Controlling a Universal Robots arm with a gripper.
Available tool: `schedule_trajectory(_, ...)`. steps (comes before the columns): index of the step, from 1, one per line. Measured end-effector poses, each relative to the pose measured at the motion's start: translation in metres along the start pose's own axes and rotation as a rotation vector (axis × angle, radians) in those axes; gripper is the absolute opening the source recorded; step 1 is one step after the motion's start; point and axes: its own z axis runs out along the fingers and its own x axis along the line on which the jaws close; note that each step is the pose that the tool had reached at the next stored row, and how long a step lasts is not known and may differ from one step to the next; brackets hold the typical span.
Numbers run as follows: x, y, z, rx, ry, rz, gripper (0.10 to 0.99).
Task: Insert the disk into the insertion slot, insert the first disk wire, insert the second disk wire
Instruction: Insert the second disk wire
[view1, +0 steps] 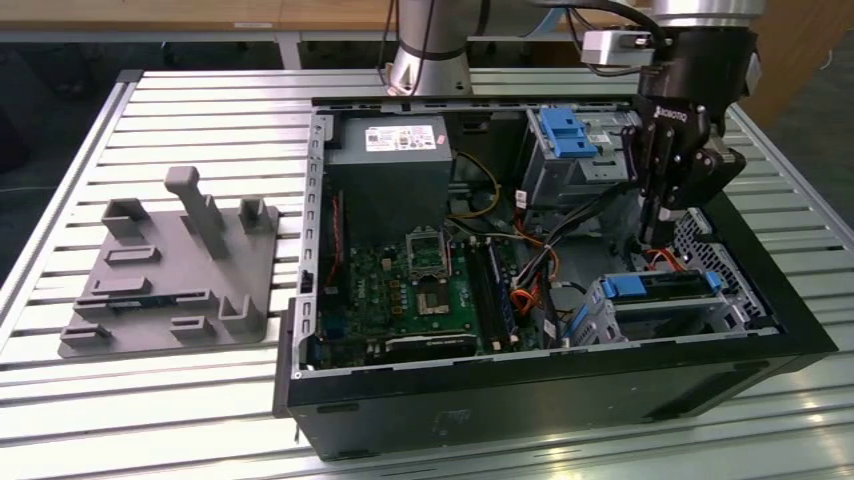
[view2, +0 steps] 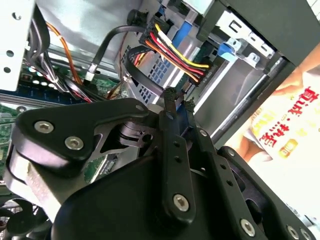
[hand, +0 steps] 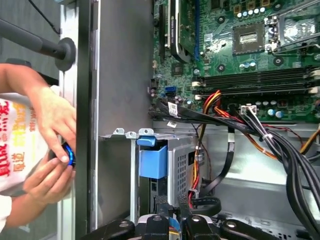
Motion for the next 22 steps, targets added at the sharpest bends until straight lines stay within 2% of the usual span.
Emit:
schedule_trajectory(2, 0.0029, 0.0000, -0.0009, 0.000, -0.0159, 0.000, 0.196)
schedule_trajectory(5, 0.0085, 0.0000, -0.0043, 0.000, -0.0309, 0.000, 0.196)
schedule_trajectory(7, 0.0116, 0.0000, -0.0034, 0.000, -0.0415, -0.001, 0.196)
schedule_trajectory(8, 0.0129, 0.0000, -0.0027, 0.000, -0.0520, -0.001, 0.196)
schedule_trajectory(11, 0.0167, -0.0001, -0.0008, -0.001, -0.0926, -0.001, 0.196)
schedule_trajectory(12, 0.0179, -0.0001, -0.0001, -0.001, -0.1028, -0.001, 0.196)
schedule_trajectory(14, 0.0206, -0.0001, 0.0012, -0.001, -0.1176, -0.002, 0.196)
schedule_trajectory(18, 0.0263, -0.0002, 0.0038, -0.001, -0.1405, -0.002, 0.196)
schedule_trajectory(22, 0.0337, -0.0003, 0.0044, -0.001, -0.1504, -0.002, 0.196)
